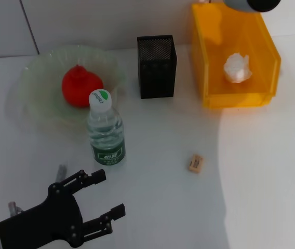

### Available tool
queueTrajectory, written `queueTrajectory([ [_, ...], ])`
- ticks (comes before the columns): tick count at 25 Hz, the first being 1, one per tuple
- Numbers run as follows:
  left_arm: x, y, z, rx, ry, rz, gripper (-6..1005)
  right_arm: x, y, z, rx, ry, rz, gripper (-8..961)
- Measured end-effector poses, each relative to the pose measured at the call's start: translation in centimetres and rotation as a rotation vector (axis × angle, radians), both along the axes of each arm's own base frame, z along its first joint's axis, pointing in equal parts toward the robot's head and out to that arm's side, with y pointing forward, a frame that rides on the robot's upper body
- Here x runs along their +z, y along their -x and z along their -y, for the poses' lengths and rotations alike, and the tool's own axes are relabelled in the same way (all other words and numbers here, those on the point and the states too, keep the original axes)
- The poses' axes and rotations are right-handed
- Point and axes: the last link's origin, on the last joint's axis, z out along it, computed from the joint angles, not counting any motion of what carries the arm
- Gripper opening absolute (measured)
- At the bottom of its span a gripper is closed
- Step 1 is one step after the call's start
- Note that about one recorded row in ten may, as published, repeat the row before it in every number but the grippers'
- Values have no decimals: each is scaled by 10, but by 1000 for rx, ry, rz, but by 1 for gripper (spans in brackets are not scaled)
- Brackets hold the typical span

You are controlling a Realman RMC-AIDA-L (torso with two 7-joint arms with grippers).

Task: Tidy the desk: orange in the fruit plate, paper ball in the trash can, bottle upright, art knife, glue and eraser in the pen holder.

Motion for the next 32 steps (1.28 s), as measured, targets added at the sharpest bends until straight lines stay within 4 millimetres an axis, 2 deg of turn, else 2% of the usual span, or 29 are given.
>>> queueTrajectory([
  [7,2,-2,-5,2,-19,12,814,4,10,-4,104,-24,79,191],
  [15,1,-2,-3,9,-17,17,814,2,9,-6,152,-18,125,194],
  [27,-3,5,4,-45,-80,-45,813,-20,-15,2,277,-5,229,198],
  [32,-6,10,4,-47,-104,-79,813,-31,-26,-3,328,-7,274,200],
])
